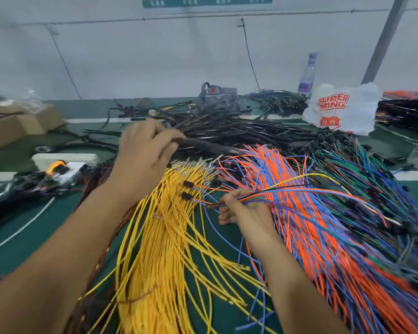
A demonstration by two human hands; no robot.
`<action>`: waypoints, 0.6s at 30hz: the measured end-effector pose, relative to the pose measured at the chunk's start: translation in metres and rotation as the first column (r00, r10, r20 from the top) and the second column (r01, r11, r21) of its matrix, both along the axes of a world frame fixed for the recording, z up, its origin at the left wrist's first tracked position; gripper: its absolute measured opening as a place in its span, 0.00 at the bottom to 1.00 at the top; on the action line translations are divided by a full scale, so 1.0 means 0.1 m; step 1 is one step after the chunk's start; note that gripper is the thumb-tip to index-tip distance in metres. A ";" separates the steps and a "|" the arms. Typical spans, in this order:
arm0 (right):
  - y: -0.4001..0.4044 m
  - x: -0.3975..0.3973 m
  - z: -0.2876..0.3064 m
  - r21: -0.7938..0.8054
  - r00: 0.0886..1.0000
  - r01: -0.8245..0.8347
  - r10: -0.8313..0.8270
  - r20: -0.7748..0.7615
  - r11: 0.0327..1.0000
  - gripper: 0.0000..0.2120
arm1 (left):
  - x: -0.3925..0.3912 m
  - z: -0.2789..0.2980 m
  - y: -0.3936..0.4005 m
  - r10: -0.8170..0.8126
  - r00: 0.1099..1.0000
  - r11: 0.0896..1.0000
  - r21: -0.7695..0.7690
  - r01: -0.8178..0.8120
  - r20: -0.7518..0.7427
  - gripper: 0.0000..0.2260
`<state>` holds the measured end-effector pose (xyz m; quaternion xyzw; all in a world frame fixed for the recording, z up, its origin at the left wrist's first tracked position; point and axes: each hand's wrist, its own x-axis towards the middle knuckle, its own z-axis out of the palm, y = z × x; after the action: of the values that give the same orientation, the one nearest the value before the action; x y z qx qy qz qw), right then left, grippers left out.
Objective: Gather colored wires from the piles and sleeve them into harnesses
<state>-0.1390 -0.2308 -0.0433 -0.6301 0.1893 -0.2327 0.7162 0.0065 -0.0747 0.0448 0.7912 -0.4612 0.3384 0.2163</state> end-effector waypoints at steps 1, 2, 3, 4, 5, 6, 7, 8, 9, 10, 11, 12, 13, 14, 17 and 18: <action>0.00 0.00 0.01 0.004 1.000 0.009 -0.009 0.002 1.000 0.10 | -0.05 -0.08 0.13 0.033 0.999 0.997 0.068 -0.034 0.018 0.13; 0.00 -0.01 0.01 0.024 1.000 0.028 -0.028 0.011 0.999 0.11 | -0.08 -0.18 0.25 0.073 0.997 0.986 0.151 -0.075 0.019 0.12; 0.00 -0.01 0.02 0.058 0.998 0.051 -0.053 0.030 0.997 0.12 | -0.10 -0.29 0.37 0.124 0.992 0.962 0.244 -0.121 0.003 0.11; -0.01 -0.02 0.02 0.093 0.996 0.069 -0.075 0.053 0.993 0.12 | -0.11 -0.40 0.48 0.191 0.981 0.925 0.338 -0.173 -0.022 0.11; -0.01 -0.03 0.02 0.118 0.993 0.078 -0.087 0.074 0.990 0.12 | -0.13 -0.50 0.57 0.263 0.963 0.885 0.411 -0.218 -0.056 0.12; -0.01 -0.03 0.01 0.128 0.992 0.079 -0.090 0.086 0.989 0.12 | -0.16 -0.59 0.63 0.319 0.942 0.863 0.442 -0.245 -0.100 0.13; 0.00 -0.04 0.00 0.125 0.992 0.076 -0.088 0.092 0.989 0.13 | -0.20 -0.66 0.65 0.345 0.927 0.868 0.425 -0.257 -0.144 0.14; 0.00 -0.05 -0.02 0.111 0.992 0.073 -0.084 0.092 0.991 0.13 | -0.26 -0.71 0.63 0.340 0.923 0.890 0.379 -0.254 -0.180 0.14; 0.01 -0.05 -0.02 0.090 0.993 0.074 -0.081 0.085 0.993 0.13 | -0.33 -0.73 0.55 0.312 0.927 0.916 0.326 -0.235 -0.210 0.15; 0.01 -0.05 -0.03 0.066 0.994 0.077 -0.082 0.074 0.995 0.13 | -0.40 -0.75 0.44 0.271 0.933 0.937 0.285 -0.200 -0.236 0.16; 0.00 -0.05 -0.02 0.044 0.995 0.080 -0.083 0.062 0.996 0.13 | -0.47 -0.76 0.31 0.228 0.936 0.952 0.264 -0.157 -0.267 0.17; 0.00 -0.06 -0.02 0.031 0.995 0.084 -0.086 0.053 0.996 0.13 | -0.54 -0.77 0.18 0.194 0.934 0.959 0.258 -0.116 -0.299 0.19; 0.01 -0.06 -0.02 0.027 0.995 0.090 -0.091 0.046 0.996 0.12 | -0.59 -0.78 0.06 0.178 0.928 0.960 0.266 -0.090 -0.328 0.21; 0.01 -0.06 -0.02 0.026 0.994 0.097 -0.098 0.043 0.995 0.12 | -0.63 -0.81 -0.04 0.176 0.919 0.958 0.275 -0.077 -0.354 0.22; 0.01 -0.07 -0.02 0.021 0.993 0.105 -0.106 0.056 0.994 0.11 | -0.67 -0.90 -0.17 0.154 0.897 0.980 0.183 -0.083 -0.415 0.18; 0.02 -0.07 -0.02 0.015 0.992 0.110 -0.110 0.055 0.994 0.10 | -0.67 -0.92 -0.15 0.130 0.898 0.988 0.131 -0.081 -0.421 0.16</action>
<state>-0.1461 -0.2293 -0.0455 -0.6077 0.2050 -0.2882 0.7110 -0.0605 -0.0896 -0.0469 0.8807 -0.3769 0.1418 0.2494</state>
